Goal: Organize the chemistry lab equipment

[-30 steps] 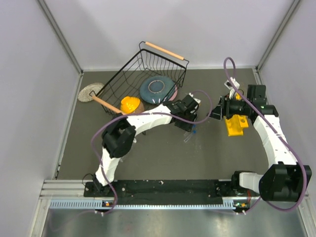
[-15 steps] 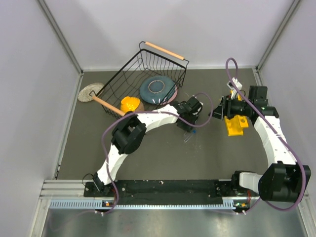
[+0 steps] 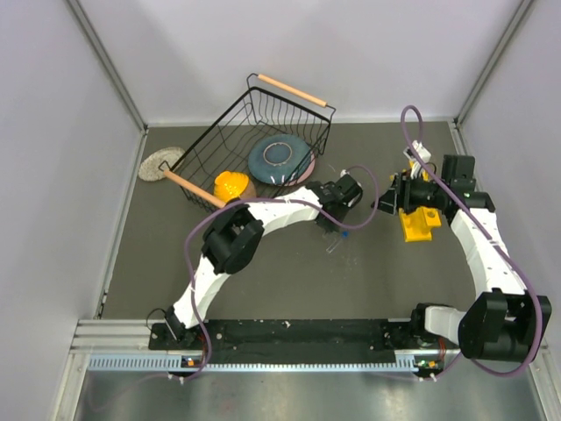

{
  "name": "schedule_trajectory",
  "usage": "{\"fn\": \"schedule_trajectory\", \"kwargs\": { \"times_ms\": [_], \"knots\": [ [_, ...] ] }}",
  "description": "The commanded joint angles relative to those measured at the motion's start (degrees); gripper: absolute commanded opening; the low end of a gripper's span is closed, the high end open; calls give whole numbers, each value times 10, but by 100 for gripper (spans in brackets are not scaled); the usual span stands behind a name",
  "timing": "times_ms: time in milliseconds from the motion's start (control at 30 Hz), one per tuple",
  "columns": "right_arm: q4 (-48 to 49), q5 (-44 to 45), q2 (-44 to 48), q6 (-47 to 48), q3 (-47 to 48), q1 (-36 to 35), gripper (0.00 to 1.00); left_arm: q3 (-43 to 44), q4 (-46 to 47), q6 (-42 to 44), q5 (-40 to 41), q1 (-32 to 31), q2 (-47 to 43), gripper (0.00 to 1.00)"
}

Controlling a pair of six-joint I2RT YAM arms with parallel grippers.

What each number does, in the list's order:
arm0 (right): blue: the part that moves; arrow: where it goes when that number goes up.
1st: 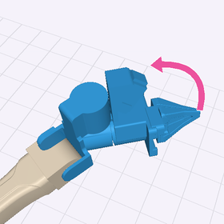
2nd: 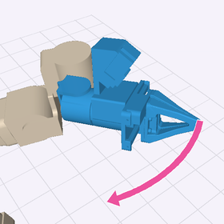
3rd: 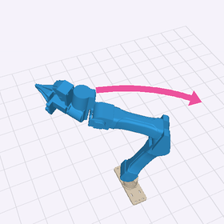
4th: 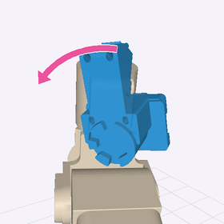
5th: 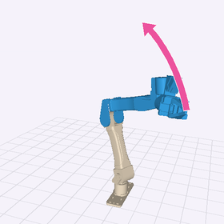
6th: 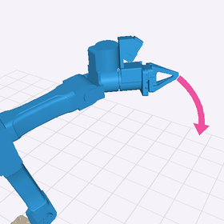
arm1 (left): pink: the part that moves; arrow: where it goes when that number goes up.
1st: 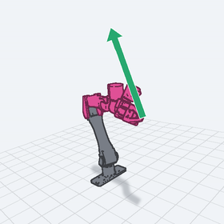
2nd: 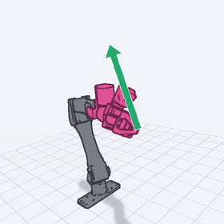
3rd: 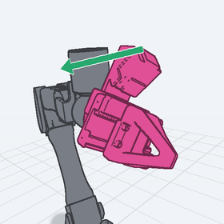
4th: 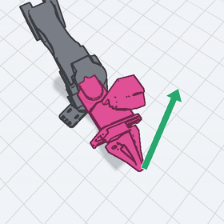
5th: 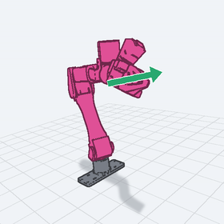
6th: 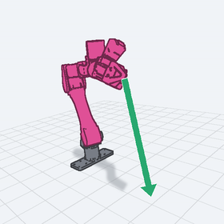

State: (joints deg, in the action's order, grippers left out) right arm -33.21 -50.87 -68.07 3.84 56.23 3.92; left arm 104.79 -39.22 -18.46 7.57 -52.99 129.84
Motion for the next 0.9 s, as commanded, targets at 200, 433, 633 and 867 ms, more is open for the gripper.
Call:
{"fn": "schedule_trajectory", "kwargs": {
  "times_ms": [200, 433, 633, 867],
  "knots": [
    [14, -59, 26, 13, -18, -1, 55, -205, 124, -11, -3, -3, -189, 0],
    [0, -165, 22, 35, -12, -25, 64, -426, 338, -15, -169, -4, -415, 0],
    [-16, -202, 29, 101, 1, -137, 80, -498, 380, -27, -257, -3, -508, 0],
    [-17, -148, -29, 44, 56, -199, 78, -522, 380, -39, -269, -3, -575, 0]
  ]
}}
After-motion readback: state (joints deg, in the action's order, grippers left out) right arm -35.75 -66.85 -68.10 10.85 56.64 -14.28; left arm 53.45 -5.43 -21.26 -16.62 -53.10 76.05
